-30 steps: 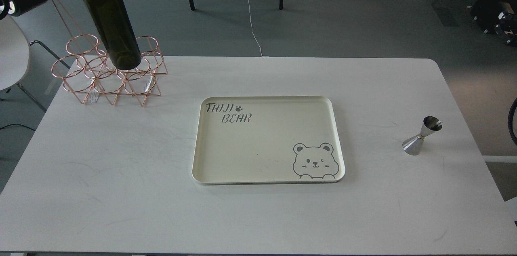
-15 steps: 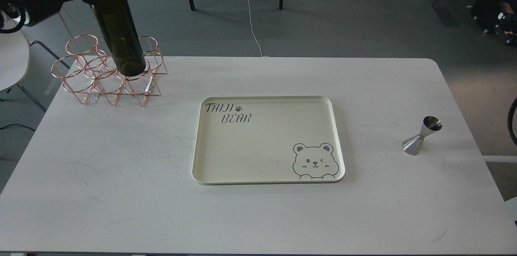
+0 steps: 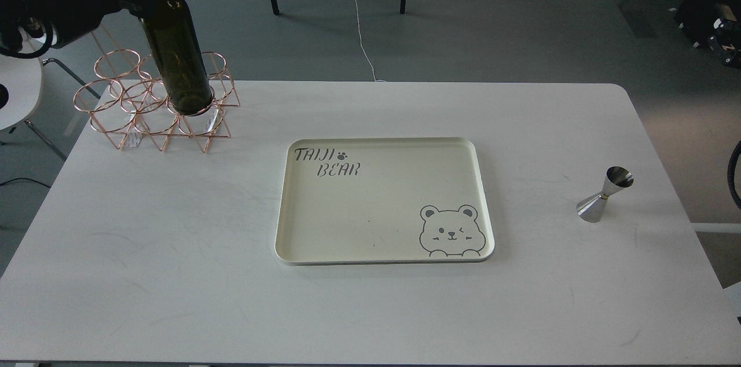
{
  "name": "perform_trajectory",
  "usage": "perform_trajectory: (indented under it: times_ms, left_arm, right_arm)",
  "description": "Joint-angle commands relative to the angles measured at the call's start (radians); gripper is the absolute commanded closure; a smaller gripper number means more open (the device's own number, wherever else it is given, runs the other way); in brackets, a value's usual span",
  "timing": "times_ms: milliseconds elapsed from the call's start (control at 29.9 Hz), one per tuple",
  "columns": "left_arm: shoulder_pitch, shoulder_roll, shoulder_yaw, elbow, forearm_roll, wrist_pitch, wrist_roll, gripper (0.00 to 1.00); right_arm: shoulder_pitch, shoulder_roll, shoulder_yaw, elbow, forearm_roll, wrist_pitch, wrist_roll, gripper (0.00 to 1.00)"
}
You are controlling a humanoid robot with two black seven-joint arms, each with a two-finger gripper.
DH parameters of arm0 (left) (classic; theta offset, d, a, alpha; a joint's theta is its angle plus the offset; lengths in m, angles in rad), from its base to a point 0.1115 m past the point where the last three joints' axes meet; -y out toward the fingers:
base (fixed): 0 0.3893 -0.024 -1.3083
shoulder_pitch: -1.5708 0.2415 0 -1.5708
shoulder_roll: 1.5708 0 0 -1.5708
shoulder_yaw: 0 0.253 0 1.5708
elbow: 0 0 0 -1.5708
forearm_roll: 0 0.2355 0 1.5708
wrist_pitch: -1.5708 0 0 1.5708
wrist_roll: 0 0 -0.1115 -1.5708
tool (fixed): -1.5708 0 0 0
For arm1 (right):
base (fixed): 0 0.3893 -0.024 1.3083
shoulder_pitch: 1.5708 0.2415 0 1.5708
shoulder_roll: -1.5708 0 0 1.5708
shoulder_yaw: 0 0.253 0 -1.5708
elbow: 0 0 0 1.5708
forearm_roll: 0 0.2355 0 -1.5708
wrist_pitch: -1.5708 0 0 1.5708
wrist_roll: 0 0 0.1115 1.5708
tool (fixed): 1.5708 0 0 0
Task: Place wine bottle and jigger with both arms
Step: 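Lower the bottle into the copper rack with the left gripper, then release the bottle and withdraw the left gripper upward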
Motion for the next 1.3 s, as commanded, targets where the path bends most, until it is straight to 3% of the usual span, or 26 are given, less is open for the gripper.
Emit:
perform_trajectory:
  times_ms: [0, 368, 434, 602, 769, 902, 1069, 1270]
  left_arm:
    - [0.002, -0.007, 0.001, 0.022, -0.002, 0.0, 0.0, 0.78]
    - [0.005, -0.015, 0.07, 0.039, -0.011, 0.036, 0.0, 0.7]
    - [0.003, -0.021, 0.084, 0.054, -0.015, 0.053, -0.001, 0.65]
    - [0.006, -0.03, 0.086, 0.07, -0.012, 0.07, 0.0, 0.37]
    - [0.017, -0.032, 0.086, 0.07, -0.017, 0.07, 0.0, 0.34]
    - [0.011, -0.039, 0.069, 0.068, -0.044, 0.073, 0.0, 0.17]
    - [-0.013, -0.026, 0.063, 0.065, -0.251, 0.073, -0.001, 0.07]
    - [-0.023, 0.049, 0.03, 0.067, -0.686, 0.076, -0.014, 0.03]
  right_arm:
    - [0.0, 0.0, 0.0, 0.0, 0.0, 0.0, 0.001, 0.03]
    - [0.0, 0.0, 0.0, 0.0, 0.0, 0.0, -0.001, 0.03]
    - [0.0, 0.0, 0.0, 0.0, 0.0, 0.0, 0.001, 0.03]
    - [-0.002, 0.0, -0.003, 0.0, 0.0, 0.0, -0.001, 0.03]
    - [-0.002, 0.0, -0.005, 0.0, 0.0, 0.0, -0.001, 0.03]
    - [0.0, -0.002, -0.005, 0.0, 0.0, 0.0, 0.001, 0.03]
    - [0.0, -0.002, -0.005, 0.003, 0.0, 0.0, -0.001, 0.03]
    - [-0.006, 0.0, -0.003, -0.003, 0.0, 0.0, 0.01, 0.01]
